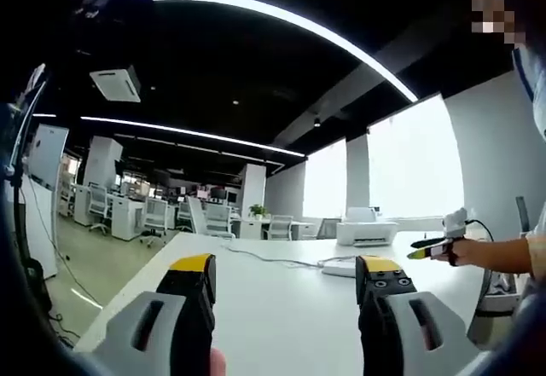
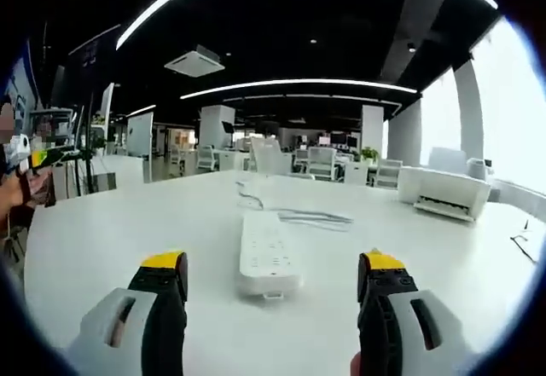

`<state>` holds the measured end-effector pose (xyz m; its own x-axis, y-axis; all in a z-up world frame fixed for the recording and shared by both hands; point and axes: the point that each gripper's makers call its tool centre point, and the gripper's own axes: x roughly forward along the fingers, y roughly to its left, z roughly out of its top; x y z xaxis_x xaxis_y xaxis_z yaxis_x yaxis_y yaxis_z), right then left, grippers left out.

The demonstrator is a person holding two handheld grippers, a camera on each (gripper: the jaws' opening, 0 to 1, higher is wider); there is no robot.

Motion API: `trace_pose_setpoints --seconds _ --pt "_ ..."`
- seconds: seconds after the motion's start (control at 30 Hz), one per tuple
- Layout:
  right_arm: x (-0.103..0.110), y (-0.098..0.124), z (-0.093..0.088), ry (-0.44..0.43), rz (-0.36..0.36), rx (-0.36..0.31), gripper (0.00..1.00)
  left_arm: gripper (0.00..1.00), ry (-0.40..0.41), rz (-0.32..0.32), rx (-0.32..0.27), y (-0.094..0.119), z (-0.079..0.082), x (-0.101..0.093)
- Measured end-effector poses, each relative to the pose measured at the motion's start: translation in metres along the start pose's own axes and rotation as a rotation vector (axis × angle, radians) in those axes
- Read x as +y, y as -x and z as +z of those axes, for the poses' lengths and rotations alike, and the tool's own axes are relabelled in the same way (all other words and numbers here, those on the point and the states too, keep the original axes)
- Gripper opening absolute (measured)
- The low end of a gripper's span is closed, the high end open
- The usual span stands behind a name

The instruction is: Pick up the power strip scattered on the table, fix it on the side mounting bracket of the table, and press the switch

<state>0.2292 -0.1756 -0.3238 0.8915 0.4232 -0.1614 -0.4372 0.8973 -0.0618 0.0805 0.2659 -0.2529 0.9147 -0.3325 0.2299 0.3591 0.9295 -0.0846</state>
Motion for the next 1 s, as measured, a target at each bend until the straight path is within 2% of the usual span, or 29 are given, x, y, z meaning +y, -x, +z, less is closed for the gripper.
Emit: trace_pose_setpoints --seconds 0.23,0.5,0.73,0.9,1.0 --pt "0.005 -0.016 -0.005 0.030 0.022 0.036 0.79 0.71 0.008 0.004 -0.001 0.001 -0.001 0.000" --pt "-0.001 -0.037 -0.022 0.045 0.022 0.103 0.79 0.71 0.006 0.004 -0.005 0.003 0.001 0.000" --pt "-0.004 -0.053 -0.036 0.053 0.021 0.147 0.79 0.71 0.015 0.018 -0.003 0.005 0.000 0.008" --pt "-0.006 -0.059 -0.045 0.065 0.016 0.171 0.79 0.71 0.014 0.016 -0.002 0.006 -0.001 0.009" --pt "-0.006 -0.062 -0.048 0.041 0.023 0.174 0.78 0.71 0.020 0.021 0.001 0.007 -0.003 0.011"
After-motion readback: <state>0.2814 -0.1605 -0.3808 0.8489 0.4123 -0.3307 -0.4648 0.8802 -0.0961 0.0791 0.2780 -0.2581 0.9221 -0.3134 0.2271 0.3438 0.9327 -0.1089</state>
